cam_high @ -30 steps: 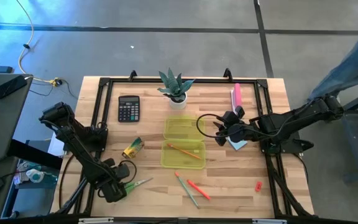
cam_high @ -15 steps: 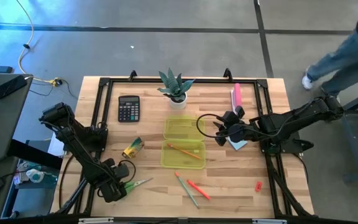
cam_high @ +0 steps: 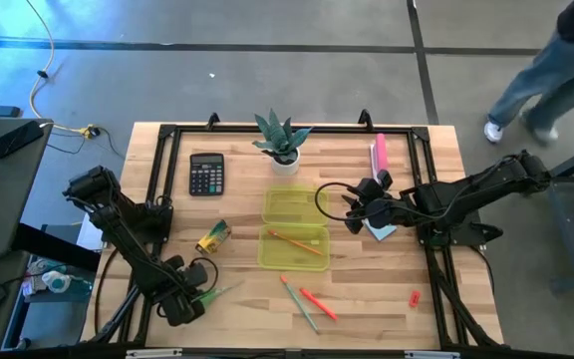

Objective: Pack school essentials
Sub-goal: Put the scissors into the yellow box

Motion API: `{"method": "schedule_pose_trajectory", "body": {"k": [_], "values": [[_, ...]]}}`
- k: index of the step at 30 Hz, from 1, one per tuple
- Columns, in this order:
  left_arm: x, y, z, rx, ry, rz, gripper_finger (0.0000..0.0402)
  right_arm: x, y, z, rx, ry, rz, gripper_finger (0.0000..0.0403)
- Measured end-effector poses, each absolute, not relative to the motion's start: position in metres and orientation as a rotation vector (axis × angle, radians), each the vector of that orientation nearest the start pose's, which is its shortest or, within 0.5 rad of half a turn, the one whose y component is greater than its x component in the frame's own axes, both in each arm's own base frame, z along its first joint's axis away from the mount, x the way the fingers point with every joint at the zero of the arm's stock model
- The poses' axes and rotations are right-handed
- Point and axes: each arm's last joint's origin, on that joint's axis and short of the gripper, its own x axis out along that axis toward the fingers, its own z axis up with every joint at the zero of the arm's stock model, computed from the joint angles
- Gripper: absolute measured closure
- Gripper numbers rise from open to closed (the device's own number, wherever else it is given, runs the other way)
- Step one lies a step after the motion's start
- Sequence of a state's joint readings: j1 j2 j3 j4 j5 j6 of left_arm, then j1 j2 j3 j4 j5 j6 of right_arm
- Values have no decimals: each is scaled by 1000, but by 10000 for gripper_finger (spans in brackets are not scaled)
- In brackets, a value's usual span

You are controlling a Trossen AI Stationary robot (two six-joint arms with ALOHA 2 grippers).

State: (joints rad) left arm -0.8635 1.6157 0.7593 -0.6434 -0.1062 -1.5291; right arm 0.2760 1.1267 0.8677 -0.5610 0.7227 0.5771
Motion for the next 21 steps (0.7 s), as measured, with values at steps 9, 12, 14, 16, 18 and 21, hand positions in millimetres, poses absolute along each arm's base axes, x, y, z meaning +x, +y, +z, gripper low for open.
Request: {"method": "schedule_pose_trajectory", "body": {"k": [9, 12, 14, 16, 18, 21], "values": [[163, -191, 130, -502, 1330, 489, 382, 217, 41, 272, 147, 572, -607, 297], [163, -194, 133, -480, 1310, 476, 381, 217, 41, 272, 147, 573, -607, 297], [165, -196, 134, -475, 1284, 461, 383, 217, 41, 272, 147, 573, -607, 297], [168, -198, 136, -472, 1242, 449, 384, 217, 41, 272, 147, 573, -607, 297], [168, -198, 138, -452, 1225, 446, 384, 217, 41, 272, 149, 572, -608, 297], [173, -201, 143, -442, 1200, 424, 383, 217, 41, 272, 156, 570, -610, 297]]}}
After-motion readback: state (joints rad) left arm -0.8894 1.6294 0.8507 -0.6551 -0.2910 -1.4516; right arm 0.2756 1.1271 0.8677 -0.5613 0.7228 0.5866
